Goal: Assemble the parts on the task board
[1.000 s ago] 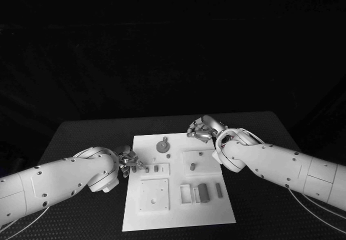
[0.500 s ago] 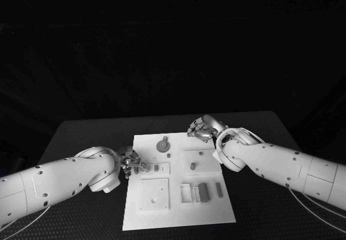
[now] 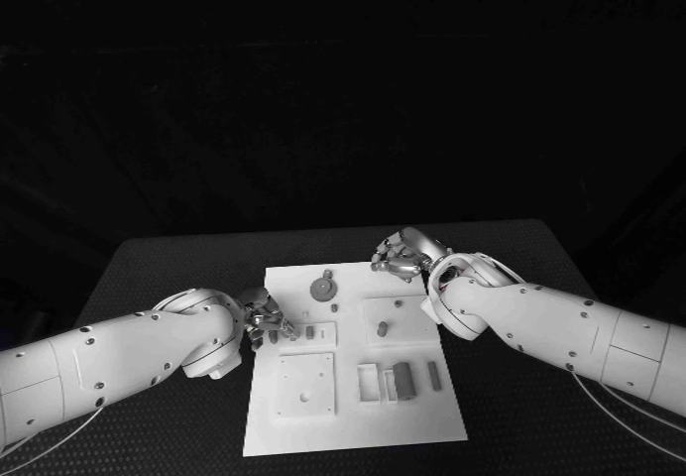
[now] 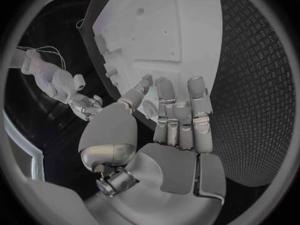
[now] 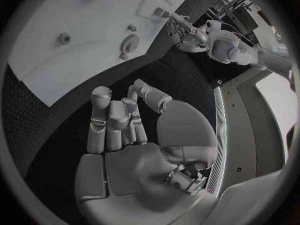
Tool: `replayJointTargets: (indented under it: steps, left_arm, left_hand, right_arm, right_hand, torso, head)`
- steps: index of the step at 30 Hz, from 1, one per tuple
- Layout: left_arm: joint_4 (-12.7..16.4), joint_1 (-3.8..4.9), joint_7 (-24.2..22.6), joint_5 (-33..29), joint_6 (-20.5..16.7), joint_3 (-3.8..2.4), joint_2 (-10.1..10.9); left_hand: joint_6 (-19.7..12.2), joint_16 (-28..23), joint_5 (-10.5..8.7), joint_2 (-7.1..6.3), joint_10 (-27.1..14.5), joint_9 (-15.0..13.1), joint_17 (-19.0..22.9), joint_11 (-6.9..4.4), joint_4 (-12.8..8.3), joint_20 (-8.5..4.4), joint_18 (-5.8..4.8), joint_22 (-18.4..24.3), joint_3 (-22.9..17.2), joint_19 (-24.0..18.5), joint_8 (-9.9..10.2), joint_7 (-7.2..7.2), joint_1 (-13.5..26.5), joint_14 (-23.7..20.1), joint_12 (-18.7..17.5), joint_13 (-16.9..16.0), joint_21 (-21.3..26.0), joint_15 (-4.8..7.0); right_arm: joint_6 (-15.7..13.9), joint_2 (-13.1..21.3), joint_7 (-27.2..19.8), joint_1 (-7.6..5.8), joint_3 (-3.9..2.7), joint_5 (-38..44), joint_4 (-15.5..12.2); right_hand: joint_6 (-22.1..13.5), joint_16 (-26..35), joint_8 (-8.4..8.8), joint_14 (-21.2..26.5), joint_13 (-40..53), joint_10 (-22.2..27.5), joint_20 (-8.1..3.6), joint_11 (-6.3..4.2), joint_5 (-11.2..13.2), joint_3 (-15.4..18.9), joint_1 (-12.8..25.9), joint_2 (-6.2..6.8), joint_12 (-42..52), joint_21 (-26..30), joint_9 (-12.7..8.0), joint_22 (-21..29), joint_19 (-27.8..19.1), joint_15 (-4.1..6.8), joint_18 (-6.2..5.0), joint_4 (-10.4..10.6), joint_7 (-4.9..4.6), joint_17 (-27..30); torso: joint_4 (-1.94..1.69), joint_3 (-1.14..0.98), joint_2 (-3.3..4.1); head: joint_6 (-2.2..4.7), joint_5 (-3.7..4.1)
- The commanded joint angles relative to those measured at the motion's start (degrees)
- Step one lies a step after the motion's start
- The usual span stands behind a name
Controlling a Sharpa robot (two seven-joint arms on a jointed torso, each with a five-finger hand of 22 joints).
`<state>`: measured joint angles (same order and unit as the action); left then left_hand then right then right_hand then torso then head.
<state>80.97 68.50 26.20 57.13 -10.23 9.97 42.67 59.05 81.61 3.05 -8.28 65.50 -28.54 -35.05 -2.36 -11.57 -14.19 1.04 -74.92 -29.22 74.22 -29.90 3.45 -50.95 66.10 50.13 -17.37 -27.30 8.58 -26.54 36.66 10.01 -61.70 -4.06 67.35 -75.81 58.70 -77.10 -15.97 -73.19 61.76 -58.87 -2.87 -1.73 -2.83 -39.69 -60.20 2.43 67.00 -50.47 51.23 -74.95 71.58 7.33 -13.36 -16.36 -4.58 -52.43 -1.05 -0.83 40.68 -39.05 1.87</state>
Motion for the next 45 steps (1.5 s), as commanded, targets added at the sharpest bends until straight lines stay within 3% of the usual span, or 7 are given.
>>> replayJointTargets:
  steps: [1,10,22,45]
  left_arm:
    - [-0.09,0.01,0.32,2.9,1.16,0.02,-0.32]
    - [-0.46,0.01,1.04,4.43,1.52,0.05,-0.73]
    - [-0.92,-0.01,1.52,5.47,1.9,0.13,-1.28]
    - [-1.91,-0.23,1.52,6.13,2.35,0.34,-2.27]
  left_hand:
    - [-0.03,-0.04,-0.28,-0.29,-0.65,0.07,-0.06,0.27,0.73,0.4,1.19,-1.14,0.13,-0.09,0.33,0.43,1.17,-0.25,-0.06,0.07,0.19,-0.27]
    - [0.16,0.01,-0.28,-1.79,-0.6,0.05,-0.13,0.17,3.61,0.33,1.39,-1.16,-0.08,-0.05,0.5,0.34,2.96,-0.23,0.05,0.16,0.2,-0.18]
    - [0.42,0.16,-0.27,-2.14,-0.4,-0.05,-0.22,0.05,4.57,0.26,1.5,-1.21,-0.32,0.11,0.44,0.22,3.09,-0.07,0.23,0.14,0.06,-0.07]
    - [0.52,0.35,-0.28,1.46,-0.35,-0.32,-0.42,0.0,2.69,0.25,1.48,-1.28,0.44,0.03,0.48,0.17,0.83,-0.01,0.44,0.19,-0.35,-0.01]
  right_arm:
    - [0.65,-0.05,-0.17,0.0,-0.03,0.12,-0.04]
    - [0.68,-0.07,-0.17,-0.01,-0.03,0.12,-0.01]
    - [0.74,-0.04,-0.17,-0.01,-0.03,0.12,0.0]
    - [0.93,0.03,-0.18,-0.01,-0.03,0.12,-0.03]
  right_hand:
    - [0.28,0.35,0.04,-0.18,-0.07,-0.34,-0.15,0.11,-0.24,-0.21,-0.09,0.57,-0.33,0.13,0.06,-1.01,0.2,0.4,-1.64,-0.14,-0.09,-0.01]
    - [0.28,0.35,0.04,-0.18,-0.07,-0.35,-0.15,0.11,-0.24,-0.21,-0.09,0.56,-0.33,0.13,0.09,-1.01,0.21,0.4,-1.64,-0.14,-0.09,-0.01]
    - [0.28,0.35,0.05,-0.19,-0.07,-0.36,-0.15,0.12,-0.24,-0.2,-0.1,0.57,-0.33,0.14,0.12,-1.02,0.21,0.39,-1.64,-0.14,-0.09,-0.01]
    - [0.28,0.36,0.06,-0.19,-0.07,-0.37,-0.15,0.11,-0.24,-0.19,-0.11,0.56,-0.33,0.14,0.18,-1.02,0.22,0.39,-1.64,-0.14,-0.09,-0.01]
  torso:
    - [0.02,-0.01,0.0]
    - [0.01,0.0,0.0]
    - [-0.01,0.0,-0.02]
    - [0.02,0.0,-0.01]
  head:
    - [-0.06,0.04]
    - [-0.19,0.12]
    - [-0.34,0.27]
    - [-0.47,0.48]
